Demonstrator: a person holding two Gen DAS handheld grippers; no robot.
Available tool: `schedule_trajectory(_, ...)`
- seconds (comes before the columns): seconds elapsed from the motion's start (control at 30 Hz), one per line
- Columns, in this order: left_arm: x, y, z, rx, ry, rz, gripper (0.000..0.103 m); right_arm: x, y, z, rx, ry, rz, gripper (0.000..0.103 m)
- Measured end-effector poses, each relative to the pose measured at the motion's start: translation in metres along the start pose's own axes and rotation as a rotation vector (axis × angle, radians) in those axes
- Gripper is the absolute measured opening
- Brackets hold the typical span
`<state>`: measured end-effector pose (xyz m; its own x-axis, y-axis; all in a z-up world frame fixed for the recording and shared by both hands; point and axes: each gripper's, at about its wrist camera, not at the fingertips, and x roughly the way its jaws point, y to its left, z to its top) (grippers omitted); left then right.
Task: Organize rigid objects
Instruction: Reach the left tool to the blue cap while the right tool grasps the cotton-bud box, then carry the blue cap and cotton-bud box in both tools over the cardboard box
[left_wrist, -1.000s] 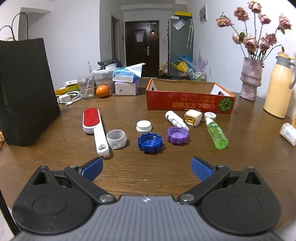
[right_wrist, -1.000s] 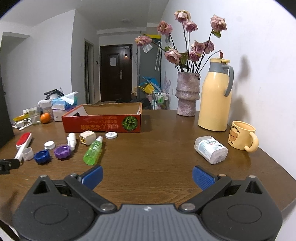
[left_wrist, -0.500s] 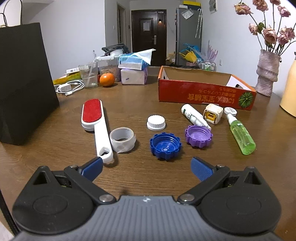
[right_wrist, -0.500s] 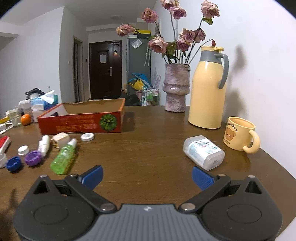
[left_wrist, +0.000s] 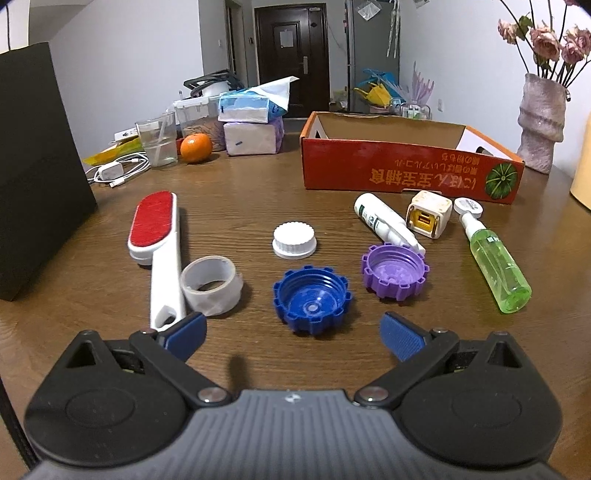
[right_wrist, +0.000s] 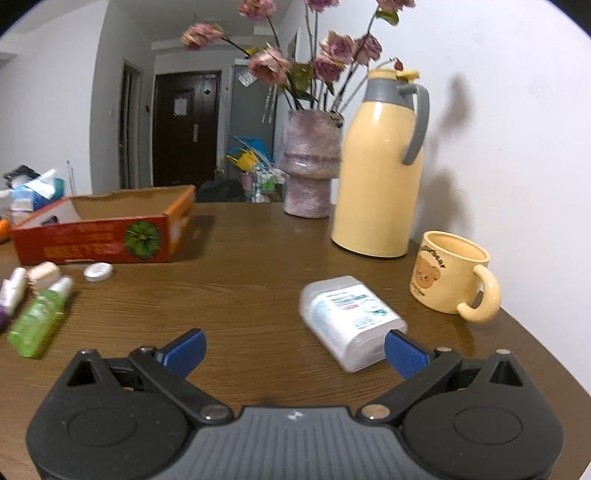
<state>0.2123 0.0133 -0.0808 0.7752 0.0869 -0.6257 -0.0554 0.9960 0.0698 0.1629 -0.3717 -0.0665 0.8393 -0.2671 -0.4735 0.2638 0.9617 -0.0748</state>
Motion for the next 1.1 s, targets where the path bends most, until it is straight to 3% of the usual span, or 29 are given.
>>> schedule_trajectory(0.43,0.029,-0.012,0.011,-0.019,0.039,0.026,0.080,0.078,-0.044,0.013,-0.063,0.057,-0.043,0.103)
schedule_trajectory(0.77,0.038,-0.008,0.016,-0.054,0.056,0.004,0.054,0.102,-0.050,0.016,-0.040,0.097,0.012,0.101)
schedule_trajectory(0.97,0.038,-0.008,0.016,-0.050,0.053,0.002,0.054,0.110,-0.050,0.018,-0.024,0.129,0.026,0.091)
schedule_trajectory(1.1,0.037,-0.010,0.016,-0.041,0.050,0.004,0.054,0.112,-0.049,0.018,-0.016,0.132,0.039,0.076)
